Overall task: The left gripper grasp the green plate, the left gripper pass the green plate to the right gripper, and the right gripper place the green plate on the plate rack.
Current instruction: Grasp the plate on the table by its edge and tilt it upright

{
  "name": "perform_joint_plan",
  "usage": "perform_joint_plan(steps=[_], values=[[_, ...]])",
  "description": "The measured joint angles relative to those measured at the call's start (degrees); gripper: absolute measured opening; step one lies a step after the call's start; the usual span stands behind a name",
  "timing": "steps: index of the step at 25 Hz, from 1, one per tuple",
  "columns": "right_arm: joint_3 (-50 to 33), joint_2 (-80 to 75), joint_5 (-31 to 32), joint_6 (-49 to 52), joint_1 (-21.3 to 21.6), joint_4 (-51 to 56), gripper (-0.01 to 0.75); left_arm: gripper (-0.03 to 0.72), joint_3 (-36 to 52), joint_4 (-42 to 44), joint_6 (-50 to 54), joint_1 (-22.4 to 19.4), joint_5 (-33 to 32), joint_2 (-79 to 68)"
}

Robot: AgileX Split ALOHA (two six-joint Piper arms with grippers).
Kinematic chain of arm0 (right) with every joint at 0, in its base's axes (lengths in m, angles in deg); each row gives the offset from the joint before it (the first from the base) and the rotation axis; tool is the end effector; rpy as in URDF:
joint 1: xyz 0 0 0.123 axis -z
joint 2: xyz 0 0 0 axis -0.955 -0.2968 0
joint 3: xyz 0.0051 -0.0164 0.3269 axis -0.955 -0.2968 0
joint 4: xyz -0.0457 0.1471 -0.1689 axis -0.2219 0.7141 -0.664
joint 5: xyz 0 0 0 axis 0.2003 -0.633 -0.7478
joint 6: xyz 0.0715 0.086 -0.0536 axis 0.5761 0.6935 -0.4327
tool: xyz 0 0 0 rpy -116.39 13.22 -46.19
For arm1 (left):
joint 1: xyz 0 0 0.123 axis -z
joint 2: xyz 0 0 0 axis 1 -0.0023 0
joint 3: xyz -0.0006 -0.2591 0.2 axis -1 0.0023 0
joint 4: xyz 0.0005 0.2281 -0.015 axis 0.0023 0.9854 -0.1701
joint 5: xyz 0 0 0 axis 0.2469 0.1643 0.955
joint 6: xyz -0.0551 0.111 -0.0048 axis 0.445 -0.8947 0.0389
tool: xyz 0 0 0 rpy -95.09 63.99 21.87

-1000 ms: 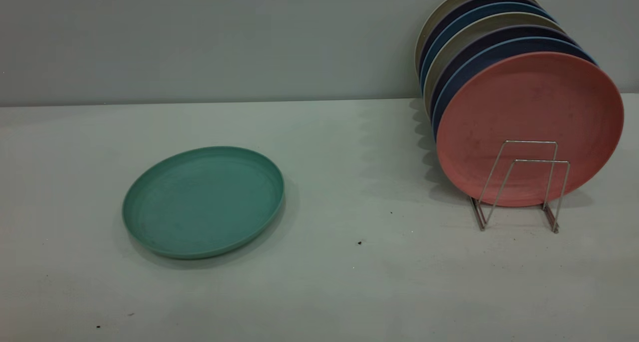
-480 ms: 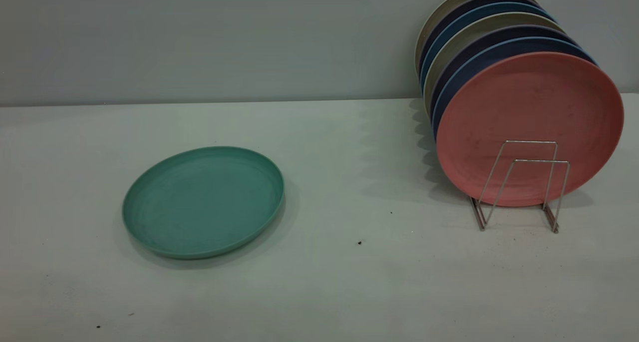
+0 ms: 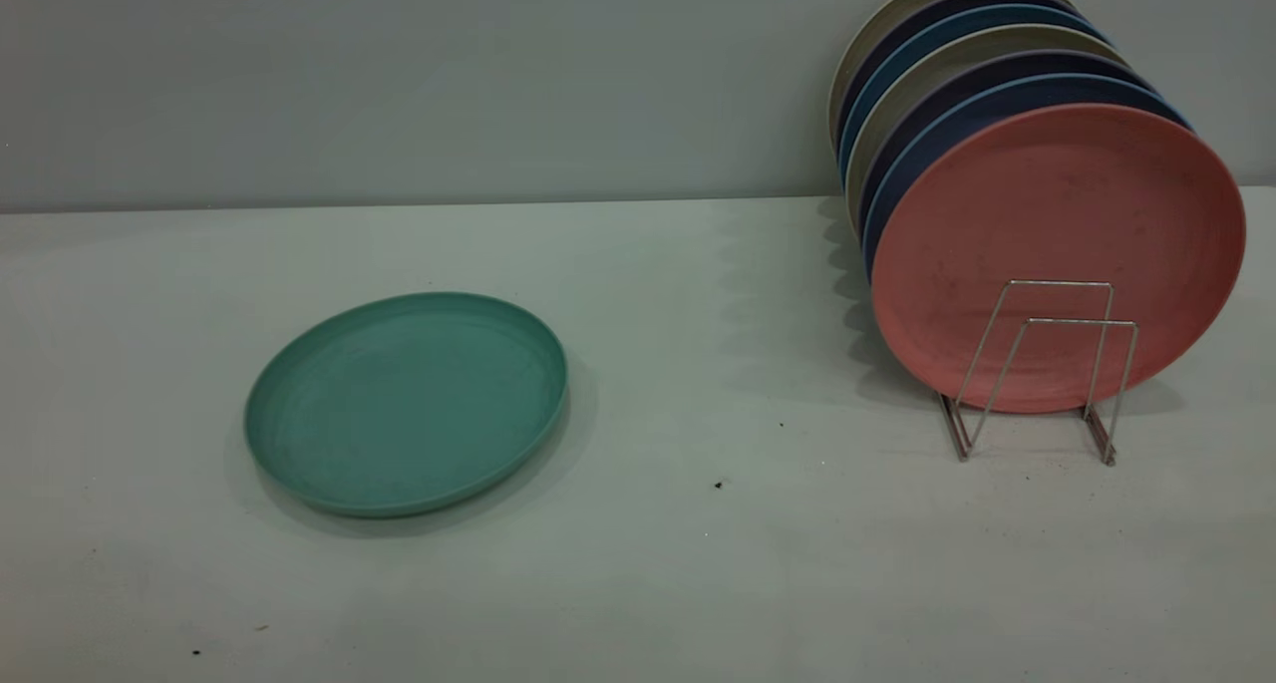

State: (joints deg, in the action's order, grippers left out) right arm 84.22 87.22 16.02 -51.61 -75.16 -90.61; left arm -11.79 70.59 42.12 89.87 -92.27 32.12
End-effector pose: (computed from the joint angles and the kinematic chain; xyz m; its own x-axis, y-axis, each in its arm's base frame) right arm -0.0431 -0.0034 0.2342 -0.5279 -0.0799 -0.8455 -0.0620 0.9965 -0.0555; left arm -0.0447 -0.0101 0.2390 -0.5052 0.0462 -0.8618 0.0932 0.9956 -0.0013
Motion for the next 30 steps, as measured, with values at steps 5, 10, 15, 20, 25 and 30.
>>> perform_joint_plan(steps=[5,10,15,20,25,30], values=[[0.0,0.0,0.0,0.0,0.0,0.0,0.349,0.563,0.0,0.0,0.1,0.0,0.0,0.0],[0.0,0.0,0.0,0.0,0.0,0.0,0.349,0.563,0.0,0.0,0.1,0.0,0.0,0.0],[0.0,0.0,0.0,0.0,0.0,0.0,0.349,0.563,0.0,-1.4,0.1,0.0,0.0,0.0],[0.0,0.0,0.0,0.0,0.0,0.1,0.349,0.563,-0.7,-2.7,0.1,0.0,6.7,0.0],[1.1,-0.6,-0.2,-1.7,0.0,0.8,0.349,0.563,-1.0,-3.0,1.6,0.0,10.1,-4.2],[3.0,-9.7,-4.4,-3.6,0.0,1.5,0.349,0.563,-1.0,-5.2,1.7,0.0,13.2,-17.2]])
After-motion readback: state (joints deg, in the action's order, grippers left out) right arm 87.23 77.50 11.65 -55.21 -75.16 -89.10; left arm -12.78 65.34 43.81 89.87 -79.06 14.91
